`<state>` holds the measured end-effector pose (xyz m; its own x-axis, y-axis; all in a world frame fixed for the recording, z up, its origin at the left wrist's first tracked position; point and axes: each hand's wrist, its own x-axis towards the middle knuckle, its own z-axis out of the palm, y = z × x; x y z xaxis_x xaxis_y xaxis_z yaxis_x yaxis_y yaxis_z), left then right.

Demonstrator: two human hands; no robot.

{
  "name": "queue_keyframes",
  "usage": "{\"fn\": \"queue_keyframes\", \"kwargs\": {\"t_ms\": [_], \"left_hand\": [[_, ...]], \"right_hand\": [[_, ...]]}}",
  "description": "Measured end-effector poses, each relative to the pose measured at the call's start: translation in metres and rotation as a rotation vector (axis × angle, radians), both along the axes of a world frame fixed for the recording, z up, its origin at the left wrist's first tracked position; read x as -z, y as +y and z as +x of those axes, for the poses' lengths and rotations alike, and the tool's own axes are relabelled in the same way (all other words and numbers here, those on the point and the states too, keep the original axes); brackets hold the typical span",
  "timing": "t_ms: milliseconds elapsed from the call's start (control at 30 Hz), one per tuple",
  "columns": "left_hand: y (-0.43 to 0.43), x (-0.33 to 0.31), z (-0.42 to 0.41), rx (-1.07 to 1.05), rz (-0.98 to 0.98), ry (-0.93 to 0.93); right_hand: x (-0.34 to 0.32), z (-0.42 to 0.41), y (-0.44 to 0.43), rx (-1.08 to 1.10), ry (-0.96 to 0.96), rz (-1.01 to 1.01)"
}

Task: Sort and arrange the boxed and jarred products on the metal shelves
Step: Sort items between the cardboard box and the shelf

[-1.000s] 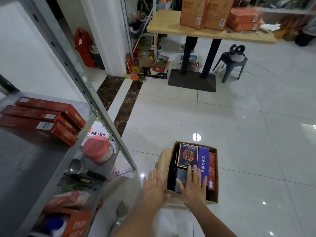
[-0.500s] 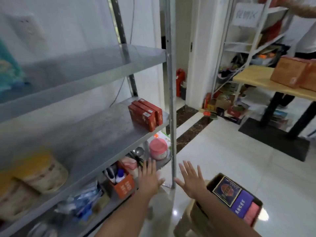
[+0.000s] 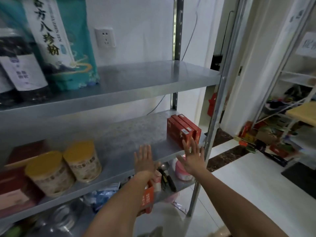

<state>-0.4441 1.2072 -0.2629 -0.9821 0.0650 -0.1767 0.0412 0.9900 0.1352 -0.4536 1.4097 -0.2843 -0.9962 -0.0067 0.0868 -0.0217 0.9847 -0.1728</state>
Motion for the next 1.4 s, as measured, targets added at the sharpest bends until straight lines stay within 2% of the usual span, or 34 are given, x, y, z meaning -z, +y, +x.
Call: {"fn": "queue_keyframes", "kwargs": {"t_ms": [133,233,267,433,600,700,833,1000,1067,1200,1400], "left_hand": [[-0.013,0.010,-0.021,0.023,0.077,-0.004],[-0.022,0.018,-0.037,0.024,0.050,-0.029],[-0.024,0.019,-0.041,0.021,0.038,-0.038],[-0.025,0.031,-0.063,0.037,0.023,-0.093],[-0.025,0.044,-0.061,0.035,0.039,-0.098],[-0.024,0.047,-0.058,-0.003,0.121,-0.101],[-0.020,0.044,-0.051,0.047,0.218,-0.028],[-0.017,0.038,-0.035,0.256,0.438,0.319],[-0.010,0.029,-0.030,0.335,0.454,0.472],[0.000,0.009,-0.021,0.398,0.530,0.692],[-0.004,-0.020,-0.023,0.356,0.510,0.889]], "right_hand": [[-0.005,-0.024,-0.010,0.055,0.289,-0.059],[0.000,-0.050,-0.008,0.148,0.033,-0.027],[0.002,-0.057,-0.007,0.176,0.009,-0.004],[0.009,-0.071,-0.005,0.200,0.039,0.000],[0.005,-0.070,-0.007,0.178,0.149,-0.017],[-0.001,-0.063,-0.010,0.161,0.264,-0.214],[-0.014,-0.054,-0.019,0.181,0.304,-0.652],[-0.032,-0.027,-0.034,0.244,0.182,-1.318],[-0.042,-0.015,-0.041,0.242,0.118,-1.513],[-0.056,0.000,-0.053,0.265,0.015,-1.621],[-0.068,0.013,-0.054,0.146,-0.031,-1.487]]}}
